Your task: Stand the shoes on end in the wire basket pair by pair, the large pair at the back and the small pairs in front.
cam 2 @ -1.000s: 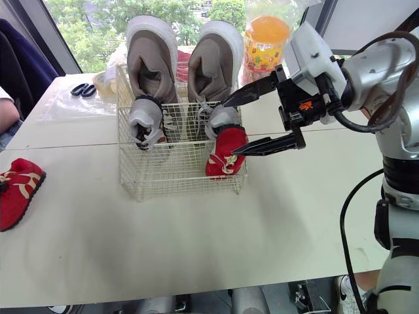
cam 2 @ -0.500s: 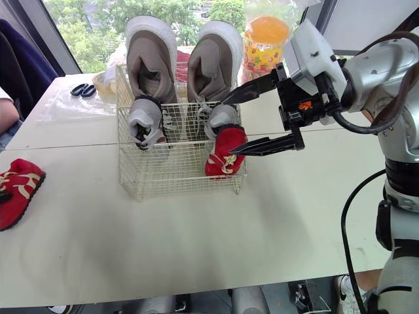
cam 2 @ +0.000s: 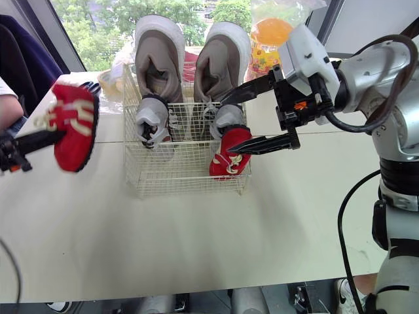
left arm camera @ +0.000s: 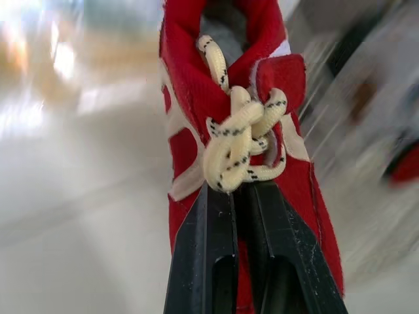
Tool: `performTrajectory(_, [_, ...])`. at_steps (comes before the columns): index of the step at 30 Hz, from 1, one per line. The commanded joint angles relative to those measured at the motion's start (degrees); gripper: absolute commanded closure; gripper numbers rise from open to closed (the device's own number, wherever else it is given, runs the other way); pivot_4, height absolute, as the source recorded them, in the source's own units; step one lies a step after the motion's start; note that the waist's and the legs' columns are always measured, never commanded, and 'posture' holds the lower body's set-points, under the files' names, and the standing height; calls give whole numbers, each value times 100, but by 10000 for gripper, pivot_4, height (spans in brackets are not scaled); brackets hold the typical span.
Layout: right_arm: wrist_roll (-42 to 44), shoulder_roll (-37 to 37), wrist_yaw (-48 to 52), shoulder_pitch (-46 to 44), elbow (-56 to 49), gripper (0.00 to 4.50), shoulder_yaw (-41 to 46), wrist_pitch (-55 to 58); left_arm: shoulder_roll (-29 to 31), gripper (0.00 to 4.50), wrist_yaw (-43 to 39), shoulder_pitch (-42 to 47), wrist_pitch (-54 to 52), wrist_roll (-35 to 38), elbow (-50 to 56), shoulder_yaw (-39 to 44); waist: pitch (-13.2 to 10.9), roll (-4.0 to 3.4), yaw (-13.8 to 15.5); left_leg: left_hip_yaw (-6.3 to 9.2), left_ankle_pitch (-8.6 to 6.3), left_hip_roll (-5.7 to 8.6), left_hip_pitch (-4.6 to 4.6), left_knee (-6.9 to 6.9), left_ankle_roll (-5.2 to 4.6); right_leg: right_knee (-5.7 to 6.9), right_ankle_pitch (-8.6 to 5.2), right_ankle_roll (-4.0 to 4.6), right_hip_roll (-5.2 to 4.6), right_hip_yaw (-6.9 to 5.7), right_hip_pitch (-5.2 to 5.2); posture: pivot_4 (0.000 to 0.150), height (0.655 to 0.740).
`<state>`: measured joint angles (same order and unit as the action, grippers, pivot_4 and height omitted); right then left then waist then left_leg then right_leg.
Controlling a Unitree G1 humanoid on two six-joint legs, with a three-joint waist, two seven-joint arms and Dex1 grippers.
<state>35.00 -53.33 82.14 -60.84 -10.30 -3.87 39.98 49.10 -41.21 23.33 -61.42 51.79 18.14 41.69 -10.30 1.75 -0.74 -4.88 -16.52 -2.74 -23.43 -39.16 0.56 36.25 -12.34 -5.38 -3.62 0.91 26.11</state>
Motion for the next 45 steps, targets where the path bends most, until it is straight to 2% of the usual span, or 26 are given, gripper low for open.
performTrajectory(1, [-13, 43, 56, -169, 44, 0, 26, -98, -268, 43967, 1406, 322, -381, 846, 1124, 174, 0, 1, -29, 4, 0, -1, 2, 0, 0, 1, 1, 0, 3, 2, -1, 1500, 7400])
performTrajectory(3, [-41, 81, 84, -216, 105, 0, -11, -123, -501, 43967, 2103, 552, -336, 1167, 1459, 74, 0, 1, -35, 14, 0, -2, 3, 1, 0, 3, 2, 0, 8, 2, 2, 1500, 7400])
performTrajectory(7, [-120, 172, 150, -316, 243, 0, -108, -192, -987, 43967, 3169, 655, 102, 921, 2328, -503, 0, 0, -9, 20, 1, 0, 10, 1, 0, 7, 2, 2, 13, 2, -7, 1500, 7400])
performTrajectory(8, [-123, 203, 171, -340, 274, 0, -131, -193, -1308, 43967, 3302, 562, 370, 917, 2537, -640, 1, 0, -5, 19, 1, 0, 12, 0, 0, 4, 2, 2, 13, 1, -13, 1500, 7400])
performTrajectory(11, [-166, 260, 210, -383, 336, 0, -181, -219, -1985, 43967, 3400, -28, 1043, 733, 3135, -1024, 0, 1, -6, 13, 1, 2, 15, -2, 1, -12, 2, 4, 12, -1, -31, 1500, 7400])
performTrajectory(15, [-220, 287, 243, -383, 389, 0, -227, -229, -2851, 43967, 3193, -1019, 2207, 65, 3643, -1475, 1, 1, -8, 7, 1, 4, 16, -2, 1, -16, 2, 5, 9, 0, -34, 1500, 7400])
performTrajectory(20, [-305, 269, 295, -345, 411, 0, -235, -211, -3381, 43967, 2959, -1921, 3526, -1348, 3813, -2497, 1, 0, 20, 13, 3, 4, 20, -5, 2, -14, -11, 32, 15, -3, -41, 1500, 7400])
performTrajectory(23, [-332, 235, 296, -312, 390, 0, -229, -195, -3550, 43967, 2691, -2296, 4335, -2143, 3662, -3135, 2, 0, 9, 15, 3, 4, 37, -9, 2, -29, -10, 36, 15, -4, -66, 1500, 7400])
performTrajectory(29, [-312, 193, 253, -292, 305, 0, -201, -75, -3767, 43967, 2421, -2564, 5886, -3356, 2953, -3754, 2, 0, 6, 15, 2, 3, 46, -8, 1, -33, -10, 37, 15, -4, -74, 1500, 7400])
performTrajectory(33, [-297, 157, 203, -268, 228, 0, -176, 28, -4105, 43967, 2679, -2816, 7038, -4253, 2075, -3990, 3, -2, 7, 13, 1, 3, 46, -7, -1, -34, -10, 36, 14, -3, -74, 1500, 7400])
performTrajectory(39, [-264, 121, 145, -258, 133, 0, -145, 176, -4501, 43967, 2690, -3190, 8231, -4436, 1244, -4290, 4, -3, 8, 14, 0, 1, 45, -7, -3, -34, -11, 37, 8, -4, -73, 1500, 7400])
performTrajectory(45, [-248, 26, 142, -229, 37, 0, -134, 282, -4564, 43967, 2669, -3204, 8644, -4446, 699, -4344, 4, -5, 9, 15, 0, 1, 45, -7, -3, -35, -11, 37, 8, -6, -72, 1500, 7400])
